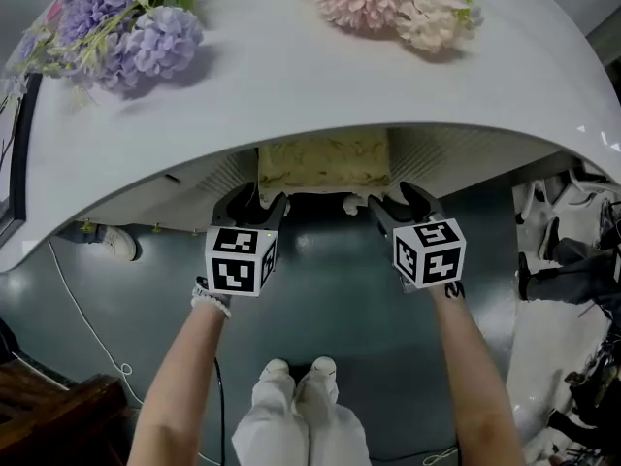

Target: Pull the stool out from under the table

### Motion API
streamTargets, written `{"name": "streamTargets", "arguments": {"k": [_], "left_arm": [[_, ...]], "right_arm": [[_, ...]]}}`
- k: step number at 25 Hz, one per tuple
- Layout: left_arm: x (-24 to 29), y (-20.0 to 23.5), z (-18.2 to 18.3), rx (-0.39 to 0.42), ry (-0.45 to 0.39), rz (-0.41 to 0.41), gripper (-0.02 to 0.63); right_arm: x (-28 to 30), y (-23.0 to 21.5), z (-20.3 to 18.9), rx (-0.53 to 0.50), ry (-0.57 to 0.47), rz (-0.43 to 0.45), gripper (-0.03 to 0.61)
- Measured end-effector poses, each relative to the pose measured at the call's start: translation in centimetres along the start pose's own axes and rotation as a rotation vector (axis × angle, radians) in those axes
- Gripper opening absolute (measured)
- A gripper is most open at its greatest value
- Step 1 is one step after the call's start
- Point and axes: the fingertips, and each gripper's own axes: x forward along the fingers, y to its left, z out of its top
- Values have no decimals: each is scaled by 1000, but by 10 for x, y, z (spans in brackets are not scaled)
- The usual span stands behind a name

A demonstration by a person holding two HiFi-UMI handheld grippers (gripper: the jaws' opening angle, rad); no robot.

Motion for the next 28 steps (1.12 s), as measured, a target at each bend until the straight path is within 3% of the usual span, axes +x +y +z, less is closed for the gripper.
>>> {"name": "streamTargets", "arguments": {"k": [14, 28], "left_arm": [[40, 6, -5, 37, 40, -31, 240], [18, -3, -27, 66, 98, -17, 227]], "right_arm": [[45, -7, 1, -18, -7, 7, 279], [27, 8, -19, 9, 46, -9, 278]]}}
